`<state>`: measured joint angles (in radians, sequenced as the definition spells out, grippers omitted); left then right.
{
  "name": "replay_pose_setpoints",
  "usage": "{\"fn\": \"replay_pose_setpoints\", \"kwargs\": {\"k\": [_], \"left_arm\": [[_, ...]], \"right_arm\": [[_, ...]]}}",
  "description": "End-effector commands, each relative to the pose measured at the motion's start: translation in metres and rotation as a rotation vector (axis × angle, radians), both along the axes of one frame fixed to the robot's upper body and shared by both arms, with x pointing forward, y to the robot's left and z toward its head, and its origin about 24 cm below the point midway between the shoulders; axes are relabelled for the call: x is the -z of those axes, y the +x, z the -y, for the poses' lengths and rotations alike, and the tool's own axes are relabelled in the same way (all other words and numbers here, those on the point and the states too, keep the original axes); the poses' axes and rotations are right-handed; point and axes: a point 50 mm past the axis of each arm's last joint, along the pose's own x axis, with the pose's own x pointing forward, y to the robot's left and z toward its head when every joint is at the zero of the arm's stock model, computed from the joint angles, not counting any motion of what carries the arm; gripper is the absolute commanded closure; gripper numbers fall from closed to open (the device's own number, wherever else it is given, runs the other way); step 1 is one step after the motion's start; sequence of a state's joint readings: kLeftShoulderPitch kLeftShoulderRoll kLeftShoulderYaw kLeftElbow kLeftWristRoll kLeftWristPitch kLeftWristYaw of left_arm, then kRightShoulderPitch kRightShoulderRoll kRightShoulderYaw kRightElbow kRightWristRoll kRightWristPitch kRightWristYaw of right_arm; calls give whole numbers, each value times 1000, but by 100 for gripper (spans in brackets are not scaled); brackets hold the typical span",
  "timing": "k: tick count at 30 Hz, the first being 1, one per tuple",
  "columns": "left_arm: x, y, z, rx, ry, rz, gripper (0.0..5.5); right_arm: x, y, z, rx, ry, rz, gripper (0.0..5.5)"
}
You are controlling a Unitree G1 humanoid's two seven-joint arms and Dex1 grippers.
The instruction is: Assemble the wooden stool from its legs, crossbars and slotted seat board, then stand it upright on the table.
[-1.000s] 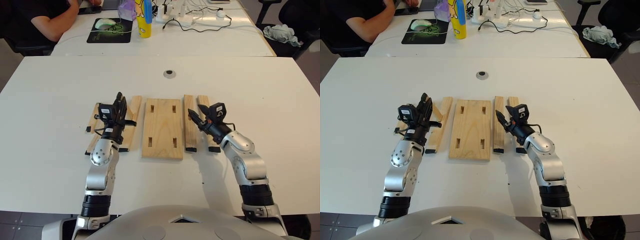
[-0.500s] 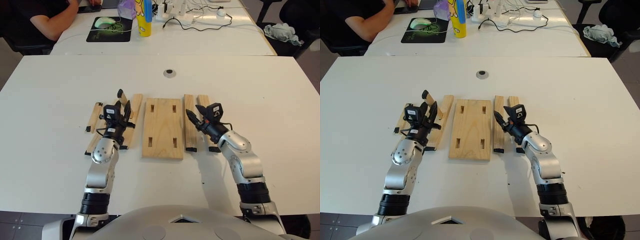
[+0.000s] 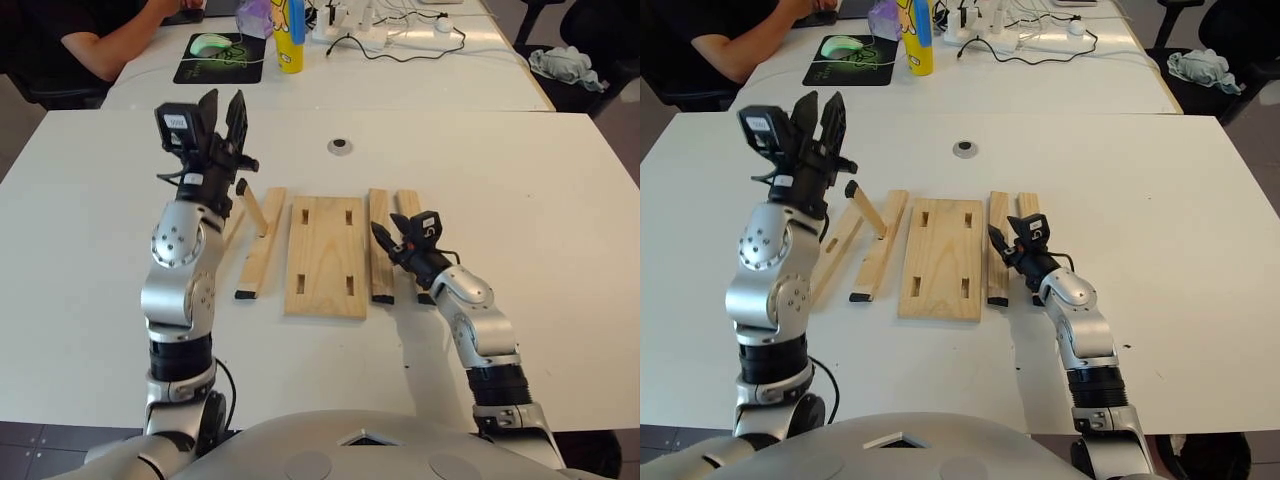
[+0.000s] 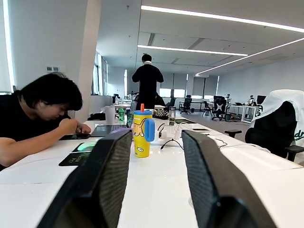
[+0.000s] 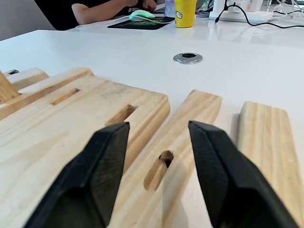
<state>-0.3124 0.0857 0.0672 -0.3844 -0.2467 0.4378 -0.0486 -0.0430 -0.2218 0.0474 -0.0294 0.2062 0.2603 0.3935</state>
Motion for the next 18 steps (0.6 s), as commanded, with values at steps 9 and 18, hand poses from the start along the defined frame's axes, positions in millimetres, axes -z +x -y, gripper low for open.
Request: {"fn": "replay_pose_setpoints", "kwargs": {"k": [9, 18], "left_arm": [[-36, 17, -2, 12, 9, 33, 546], [71, 13, 2, 9, 61, -431, 546]], "right_arm": [[-2, 4, -4, 12, 4, 22, 319], [-5, 4, -8, 9, 10, 31, 319]]}}
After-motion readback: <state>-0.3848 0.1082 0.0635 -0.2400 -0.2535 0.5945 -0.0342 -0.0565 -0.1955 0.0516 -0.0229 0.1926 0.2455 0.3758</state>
